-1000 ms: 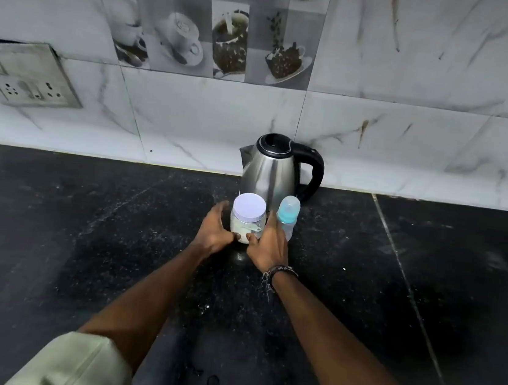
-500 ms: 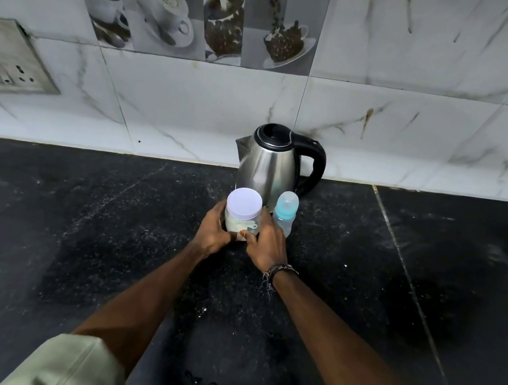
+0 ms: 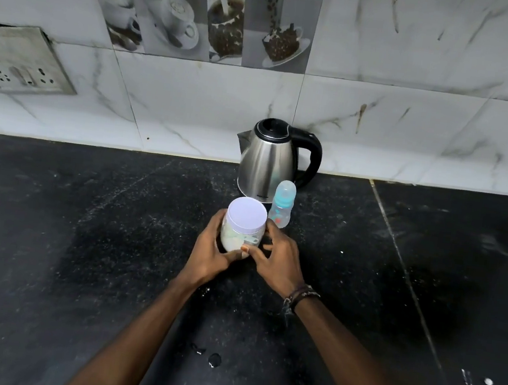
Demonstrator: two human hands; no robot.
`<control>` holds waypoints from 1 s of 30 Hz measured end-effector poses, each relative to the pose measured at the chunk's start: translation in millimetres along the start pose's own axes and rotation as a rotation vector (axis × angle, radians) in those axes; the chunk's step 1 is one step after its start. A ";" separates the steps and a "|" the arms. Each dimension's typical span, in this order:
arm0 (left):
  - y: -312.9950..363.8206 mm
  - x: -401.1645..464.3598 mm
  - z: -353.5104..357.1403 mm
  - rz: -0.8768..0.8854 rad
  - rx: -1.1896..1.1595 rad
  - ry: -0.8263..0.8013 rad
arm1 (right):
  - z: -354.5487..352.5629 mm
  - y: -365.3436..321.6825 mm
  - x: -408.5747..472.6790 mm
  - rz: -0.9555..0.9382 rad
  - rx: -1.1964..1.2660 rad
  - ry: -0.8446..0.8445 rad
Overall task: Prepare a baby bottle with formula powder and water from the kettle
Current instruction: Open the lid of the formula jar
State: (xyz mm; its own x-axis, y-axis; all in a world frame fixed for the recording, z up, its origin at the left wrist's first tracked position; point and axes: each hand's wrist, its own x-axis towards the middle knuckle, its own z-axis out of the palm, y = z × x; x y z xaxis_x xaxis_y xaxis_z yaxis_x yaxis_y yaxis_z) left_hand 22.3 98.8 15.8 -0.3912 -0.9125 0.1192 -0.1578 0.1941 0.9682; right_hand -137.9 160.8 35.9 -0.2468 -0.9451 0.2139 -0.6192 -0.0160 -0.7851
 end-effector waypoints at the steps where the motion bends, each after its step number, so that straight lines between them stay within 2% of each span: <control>1: 6.1 -10.5 1.5 0.012 -0.010 0.008 | -4.4 -3.6 -8.2 -0.007 0.012 -0.003; 10: 45.6 -78.9 12.3 0.038 -0.066 0.118 | -35.8 -33.6 -69.8 -0.026 0.092 0.045; 16: 51.2 -100.3 16.1 0.018 -0.080 0.207 | -58.2 -54.4 -86.1 -0.030 0.080 -0.020; 20: 56.6 -110.6 17.5 0.035 0.024 0.244 | -76.1 -87.8 -80.6 -0.025 -0.214 0.099; 25: 71.2 -120.3 28.8 0.165 0.299 0.249 | -79.3 -133.6 -72.5 0.001 -0.716 0.031; 30: 84.1 -127.7 34.3 0.171 0.307 0.297 | -72.5 -145.0 -74.1 0.054 -0.801 0.063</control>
State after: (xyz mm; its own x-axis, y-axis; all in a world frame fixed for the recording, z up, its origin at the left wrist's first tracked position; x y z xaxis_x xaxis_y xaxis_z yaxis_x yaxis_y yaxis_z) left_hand 27.9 244.0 74.5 -0.1656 -0.9130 0.3729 -0.3922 0.4079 0.8245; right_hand -83.9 256.8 176.0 -0.3184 -0.9173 0.2390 -0.9458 0.2907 -0.1446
